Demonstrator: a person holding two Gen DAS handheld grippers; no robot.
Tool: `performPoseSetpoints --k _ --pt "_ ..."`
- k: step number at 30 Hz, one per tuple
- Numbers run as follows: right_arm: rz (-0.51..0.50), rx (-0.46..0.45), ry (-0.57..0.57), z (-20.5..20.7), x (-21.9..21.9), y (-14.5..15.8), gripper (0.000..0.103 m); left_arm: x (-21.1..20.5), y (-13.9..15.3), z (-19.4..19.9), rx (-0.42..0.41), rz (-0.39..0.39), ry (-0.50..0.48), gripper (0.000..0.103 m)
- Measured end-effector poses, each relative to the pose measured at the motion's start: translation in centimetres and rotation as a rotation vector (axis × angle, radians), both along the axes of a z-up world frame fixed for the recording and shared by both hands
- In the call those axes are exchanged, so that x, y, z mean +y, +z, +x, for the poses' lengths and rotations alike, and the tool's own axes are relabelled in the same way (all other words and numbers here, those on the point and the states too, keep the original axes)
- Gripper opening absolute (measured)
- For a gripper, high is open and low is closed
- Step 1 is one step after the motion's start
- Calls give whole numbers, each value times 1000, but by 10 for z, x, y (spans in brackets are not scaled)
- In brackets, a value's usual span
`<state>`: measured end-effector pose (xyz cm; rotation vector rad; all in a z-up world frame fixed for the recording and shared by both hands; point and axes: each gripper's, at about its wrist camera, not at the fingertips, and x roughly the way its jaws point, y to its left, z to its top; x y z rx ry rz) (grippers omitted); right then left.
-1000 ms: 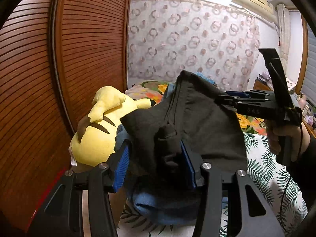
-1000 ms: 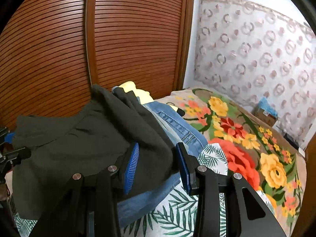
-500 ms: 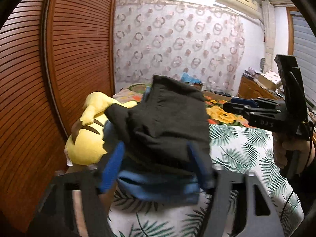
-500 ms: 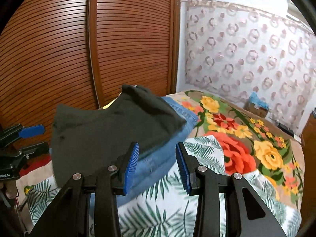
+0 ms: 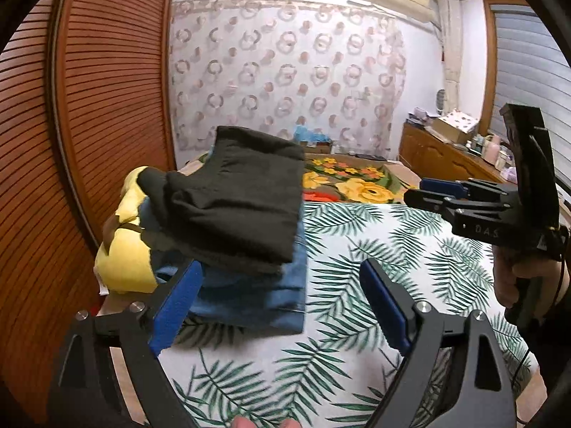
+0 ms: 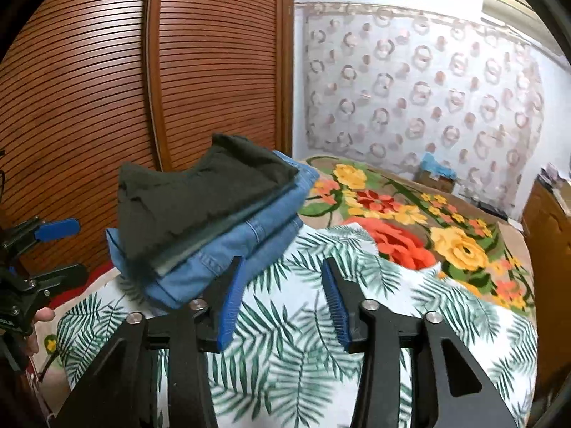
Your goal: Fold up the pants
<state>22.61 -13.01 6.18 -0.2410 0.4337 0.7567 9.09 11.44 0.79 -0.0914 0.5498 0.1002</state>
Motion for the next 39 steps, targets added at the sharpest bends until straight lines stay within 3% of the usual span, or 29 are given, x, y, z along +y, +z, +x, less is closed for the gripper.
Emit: performPoseSetpoints --k 9,21,39 --pt "30 11 -112 -52 -42 -3 68 -36 -7 -7 24 2 -64 90" --pt "35 22 -295 -117 -73 -2 69 -74 -11 -20 18 -11 -128 90" --pt "87 -3 -423 -170 -76 7 69 -119 16 -33 -24 15 -187 90"
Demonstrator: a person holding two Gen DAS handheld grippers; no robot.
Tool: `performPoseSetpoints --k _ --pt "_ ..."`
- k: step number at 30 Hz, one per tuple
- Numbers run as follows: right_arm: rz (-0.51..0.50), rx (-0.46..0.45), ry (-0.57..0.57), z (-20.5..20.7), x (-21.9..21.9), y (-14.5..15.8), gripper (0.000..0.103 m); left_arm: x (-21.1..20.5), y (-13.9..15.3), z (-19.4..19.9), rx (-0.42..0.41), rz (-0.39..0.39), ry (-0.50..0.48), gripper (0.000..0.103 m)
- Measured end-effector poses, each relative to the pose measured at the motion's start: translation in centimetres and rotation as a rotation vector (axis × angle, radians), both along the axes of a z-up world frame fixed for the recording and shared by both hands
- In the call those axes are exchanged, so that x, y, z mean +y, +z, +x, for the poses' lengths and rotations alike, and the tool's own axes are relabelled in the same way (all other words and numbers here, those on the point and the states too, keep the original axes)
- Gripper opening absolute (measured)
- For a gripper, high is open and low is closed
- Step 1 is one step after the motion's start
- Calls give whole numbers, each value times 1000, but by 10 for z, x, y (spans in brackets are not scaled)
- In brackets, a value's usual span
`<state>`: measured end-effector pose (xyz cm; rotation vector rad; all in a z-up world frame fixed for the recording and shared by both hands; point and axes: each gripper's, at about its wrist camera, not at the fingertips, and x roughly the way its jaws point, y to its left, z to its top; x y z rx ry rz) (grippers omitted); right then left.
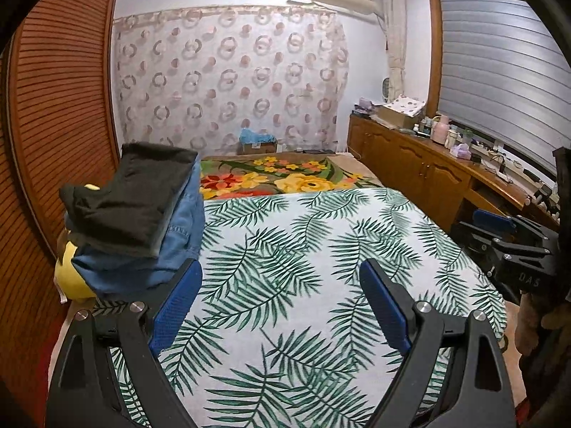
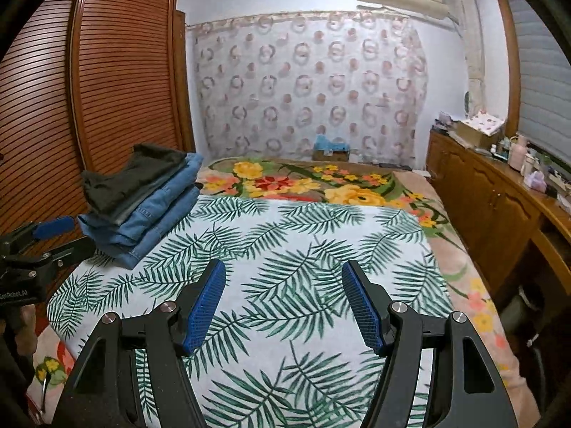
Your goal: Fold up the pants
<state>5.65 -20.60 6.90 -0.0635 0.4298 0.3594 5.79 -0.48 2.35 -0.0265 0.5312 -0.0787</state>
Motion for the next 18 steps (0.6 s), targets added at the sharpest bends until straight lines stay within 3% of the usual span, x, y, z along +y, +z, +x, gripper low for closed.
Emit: performPoseSetpoints --k 10,18 --pt "30 -70 -36 -31 -5 5 69 -15 29 -18 -58 22 2 90" --pt "37 -103 -44 -41 -4 -2 69 -15 36 -29 -92 22 5 90"
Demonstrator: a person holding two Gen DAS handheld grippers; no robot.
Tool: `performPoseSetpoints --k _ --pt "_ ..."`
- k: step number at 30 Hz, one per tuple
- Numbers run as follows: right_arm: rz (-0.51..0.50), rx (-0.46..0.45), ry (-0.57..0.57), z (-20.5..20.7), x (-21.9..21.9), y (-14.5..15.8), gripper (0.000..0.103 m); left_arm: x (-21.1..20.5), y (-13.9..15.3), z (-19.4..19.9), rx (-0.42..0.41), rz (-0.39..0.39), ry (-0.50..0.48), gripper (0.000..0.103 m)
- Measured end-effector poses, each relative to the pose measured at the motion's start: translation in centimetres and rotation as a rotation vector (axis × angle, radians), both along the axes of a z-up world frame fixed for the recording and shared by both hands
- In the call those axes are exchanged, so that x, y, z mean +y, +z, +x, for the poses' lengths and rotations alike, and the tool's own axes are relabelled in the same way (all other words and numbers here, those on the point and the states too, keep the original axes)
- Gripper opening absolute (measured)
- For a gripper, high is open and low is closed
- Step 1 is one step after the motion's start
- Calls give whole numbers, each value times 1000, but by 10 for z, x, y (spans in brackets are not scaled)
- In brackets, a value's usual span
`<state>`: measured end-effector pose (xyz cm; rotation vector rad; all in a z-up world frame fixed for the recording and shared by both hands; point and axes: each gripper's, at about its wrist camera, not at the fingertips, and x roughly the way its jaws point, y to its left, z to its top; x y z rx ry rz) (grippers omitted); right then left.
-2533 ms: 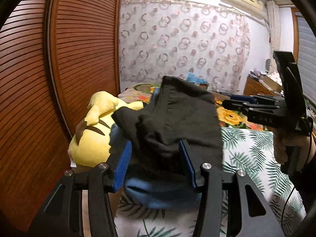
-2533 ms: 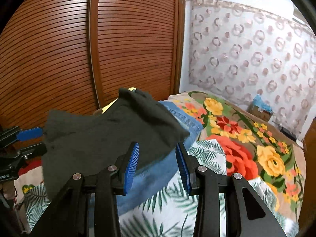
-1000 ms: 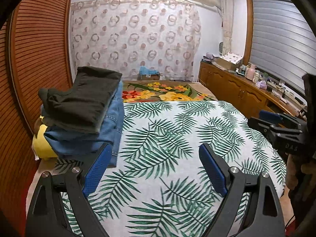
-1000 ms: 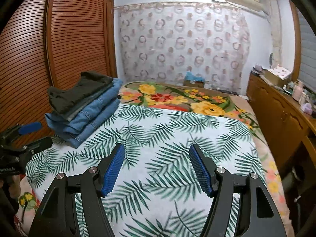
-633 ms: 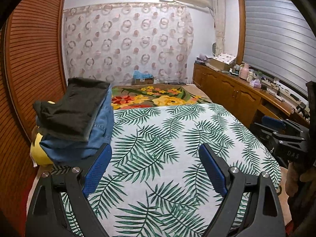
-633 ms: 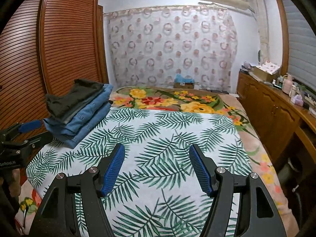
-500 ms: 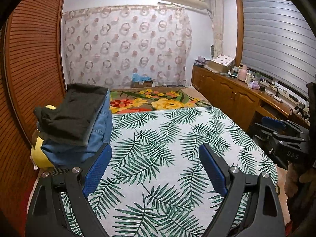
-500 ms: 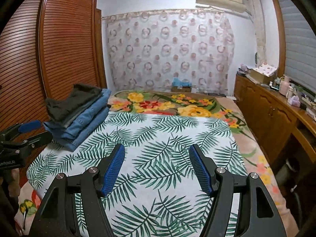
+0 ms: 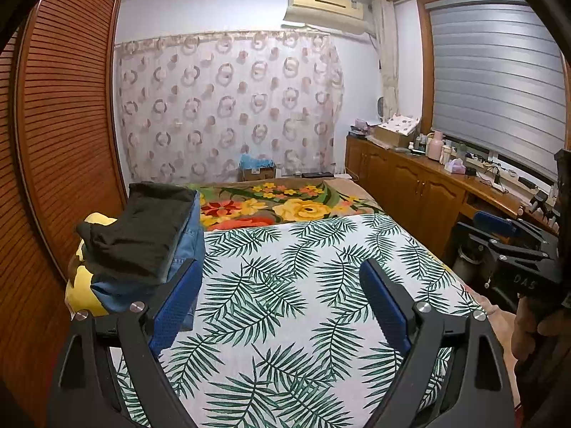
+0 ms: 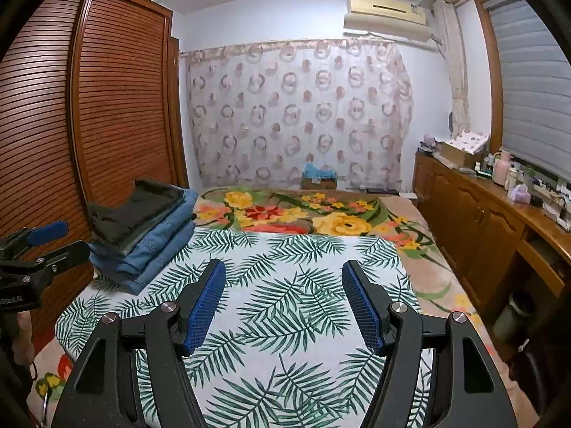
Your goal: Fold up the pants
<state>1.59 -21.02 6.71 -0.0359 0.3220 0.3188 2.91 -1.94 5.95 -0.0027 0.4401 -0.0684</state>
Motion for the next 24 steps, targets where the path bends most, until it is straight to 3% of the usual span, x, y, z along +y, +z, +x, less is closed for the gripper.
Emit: performPoseSetpoints --k 24 --pt "-7 -6 5 -1 -5 -4 69 1 0 -2 -2 0 3 90"
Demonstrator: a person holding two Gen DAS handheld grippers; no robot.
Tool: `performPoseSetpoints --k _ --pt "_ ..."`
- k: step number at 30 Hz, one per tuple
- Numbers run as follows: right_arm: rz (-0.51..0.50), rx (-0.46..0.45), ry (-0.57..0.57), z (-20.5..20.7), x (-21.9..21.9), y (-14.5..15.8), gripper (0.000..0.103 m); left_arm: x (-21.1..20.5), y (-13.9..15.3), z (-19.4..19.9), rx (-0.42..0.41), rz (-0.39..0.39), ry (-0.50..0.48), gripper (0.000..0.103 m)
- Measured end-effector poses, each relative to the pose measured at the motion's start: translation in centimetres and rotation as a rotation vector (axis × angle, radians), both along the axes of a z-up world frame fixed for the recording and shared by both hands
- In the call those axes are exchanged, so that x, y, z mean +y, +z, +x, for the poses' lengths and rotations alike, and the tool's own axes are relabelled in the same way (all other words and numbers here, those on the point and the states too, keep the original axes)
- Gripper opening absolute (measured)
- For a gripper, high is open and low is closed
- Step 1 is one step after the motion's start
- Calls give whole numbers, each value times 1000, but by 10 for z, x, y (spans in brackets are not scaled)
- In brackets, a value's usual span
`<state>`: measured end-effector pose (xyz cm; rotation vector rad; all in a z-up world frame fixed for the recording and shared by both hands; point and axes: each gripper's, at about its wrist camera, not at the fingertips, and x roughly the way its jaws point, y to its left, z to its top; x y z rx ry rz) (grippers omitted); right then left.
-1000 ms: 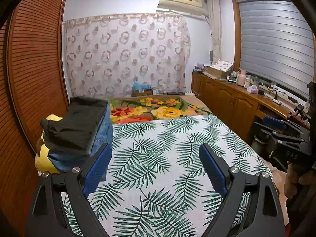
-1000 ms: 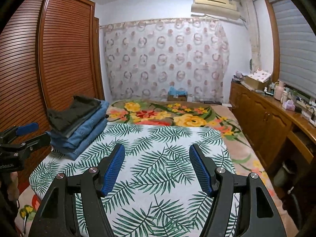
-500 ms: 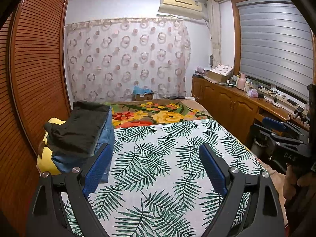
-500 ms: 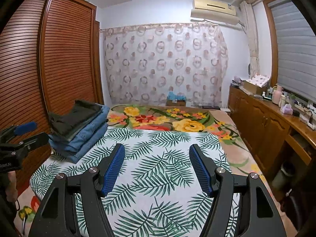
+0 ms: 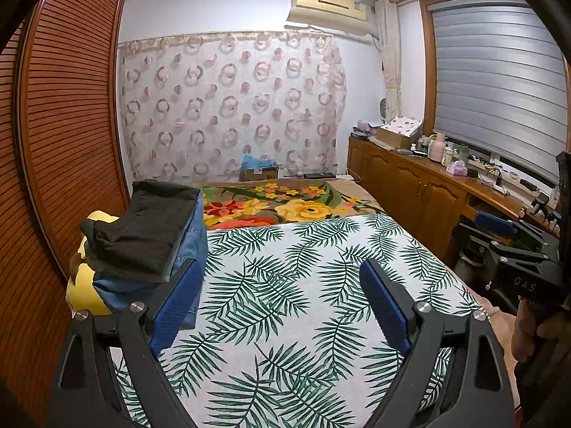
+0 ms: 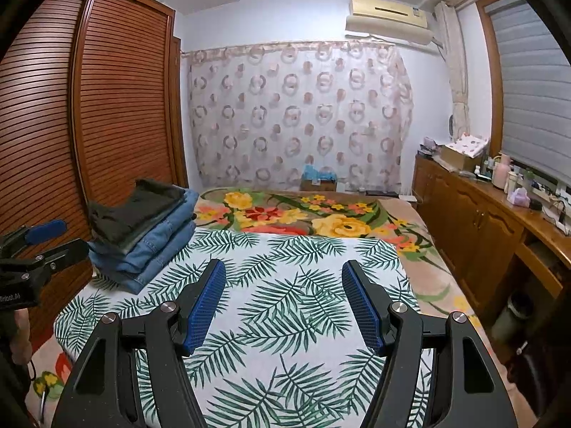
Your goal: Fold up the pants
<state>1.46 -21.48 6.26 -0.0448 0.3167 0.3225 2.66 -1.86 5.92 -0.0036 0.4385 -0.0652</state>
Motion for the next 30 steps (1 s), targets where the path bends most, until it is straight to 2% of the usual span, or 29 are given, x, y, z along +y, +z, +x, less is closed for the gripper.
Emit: performPoseSetpoints --k 30 --pt "-4 0 2 0 2 0 69 1 0 0 0 -2 -1 90"
